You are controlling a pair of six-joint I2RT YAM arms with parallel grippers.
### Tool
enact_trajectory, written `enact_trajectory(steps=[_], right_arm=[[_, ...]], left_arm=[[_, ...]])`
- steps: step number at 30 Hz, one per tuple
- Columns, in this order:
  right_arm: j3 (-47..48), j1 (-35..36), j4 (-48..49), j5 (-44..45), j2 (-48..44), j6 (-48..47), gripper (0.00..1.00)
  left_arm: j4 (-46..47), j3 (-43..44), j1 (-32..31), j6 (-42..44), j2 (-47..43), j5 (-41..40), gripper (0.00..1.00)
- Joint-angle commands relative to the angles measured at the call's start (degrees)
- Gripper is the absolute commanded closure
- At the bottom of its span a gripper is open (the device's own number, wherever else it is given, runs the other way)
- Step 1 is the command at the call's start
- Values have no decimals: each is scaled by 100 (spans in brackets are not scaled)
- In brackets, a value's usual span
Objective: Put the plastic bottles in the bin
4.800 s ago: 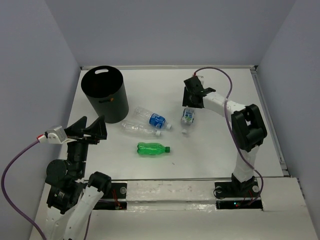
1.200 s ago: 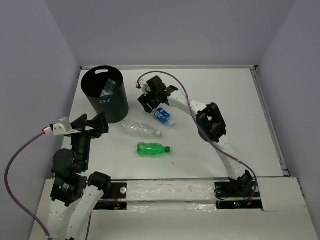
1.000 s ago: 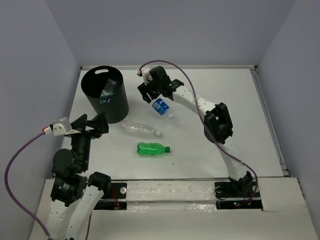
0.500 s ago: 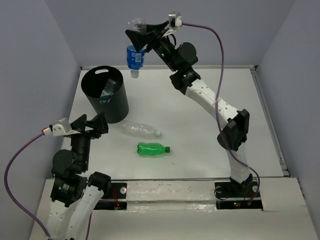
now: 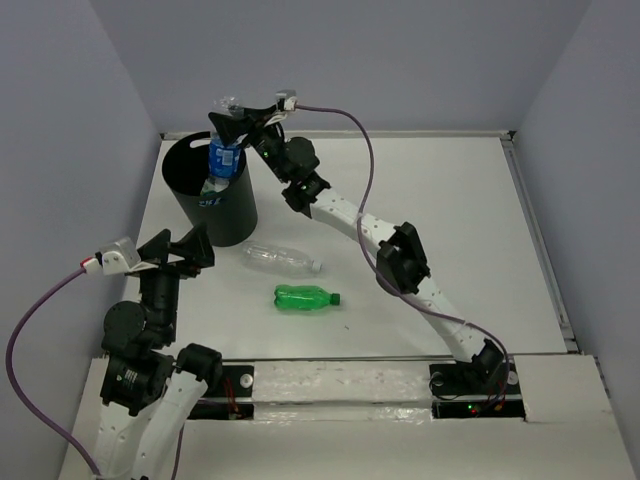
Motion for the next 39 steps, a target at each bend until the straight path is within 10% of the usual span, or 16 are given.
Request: enact_trajectory(steps=[1, 12, 19, 26, 34, 39], right_arm=[[280, 92, 773, 333, -318, -133, 51], [-978, 470, 106, -124, -855, -941, 1], [-1249, 470, -317, -204, -1574, -1267, 4], [-4428, 470, -316, -168, -3850, -2093, 18], [-7068, 357, -2634, -791, -5372, -2911, 44], [-7210, 356, -3726, -1442, -5374, -3192, 31]], left_arm=[[254, 33, 39, 48, -96, -85, 1], [272, 42, 109, 22, -17, -59, 1], [254, 42, 171, 48, 45, -138, 1], [210, 42, 189, 57, 89, -156, 1], [219, 33, 233, -13, 177, 11, 1], [219, 33, 303, -31, 282, 90, 1]])
